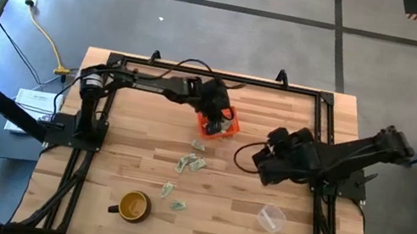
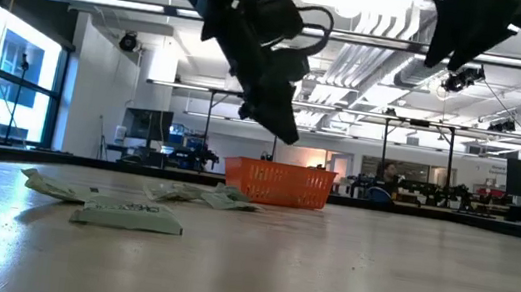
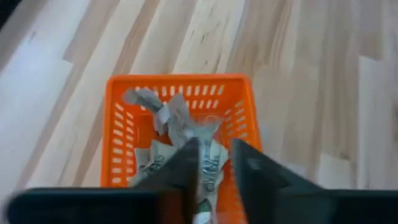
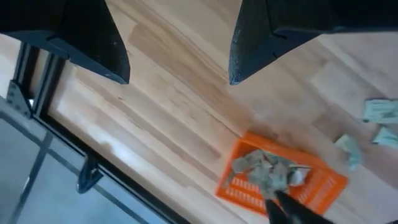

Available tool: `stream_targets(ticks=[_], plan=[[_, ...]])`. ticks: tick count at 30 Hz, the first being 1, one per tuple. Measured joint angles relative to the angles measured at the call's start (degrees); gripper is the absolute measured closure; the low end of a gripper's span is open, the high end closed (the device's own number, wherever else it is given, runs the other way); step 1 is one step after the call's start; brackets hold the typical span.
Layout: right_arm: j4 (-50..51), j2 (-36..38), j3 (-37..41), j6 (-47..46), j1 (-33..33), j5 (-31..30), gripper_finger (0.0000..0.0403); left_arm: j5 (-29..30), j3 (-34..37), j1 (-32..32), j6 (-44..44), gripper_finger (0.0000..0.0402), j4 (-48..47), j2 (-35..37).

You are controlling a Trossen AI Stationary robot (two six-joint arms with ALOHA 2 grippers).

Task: Pick and place items into bin
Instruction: Put the white stevia packet into the orange bin

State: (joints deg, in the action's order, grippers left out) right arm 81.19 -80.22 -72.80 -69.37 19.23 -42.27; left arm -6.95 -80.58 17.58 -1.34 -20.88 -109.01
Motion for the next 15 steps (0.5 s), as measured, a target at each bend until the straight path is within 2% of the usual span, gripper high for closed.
stream_targets(ticks=[4,7,11,15], plan=[[-3.87,1.33,3.12,1.39,-3.04,1.40,0.0139,1.73,-0.03,-0.56,0.17,0.0174,-5.92,0.38],[-9.90,1.63,5.60,6.22,-3.90,3.40,0.0139,1.04,-0.03,-0.91,2.13,0.0125,-13.30,3.01],[-18.54,1.50,8.51,11.37,-4.31,7.00,0.0139,-3.47,-0.09,-3.35,8.37,0.0109,-27.20,7.45],[-24.03,1.48,10.57,11.42,-5.15,8.70,0.0139,-5.35,0.27,-7.44,7.51,0.0136,-36.49,11.86]])
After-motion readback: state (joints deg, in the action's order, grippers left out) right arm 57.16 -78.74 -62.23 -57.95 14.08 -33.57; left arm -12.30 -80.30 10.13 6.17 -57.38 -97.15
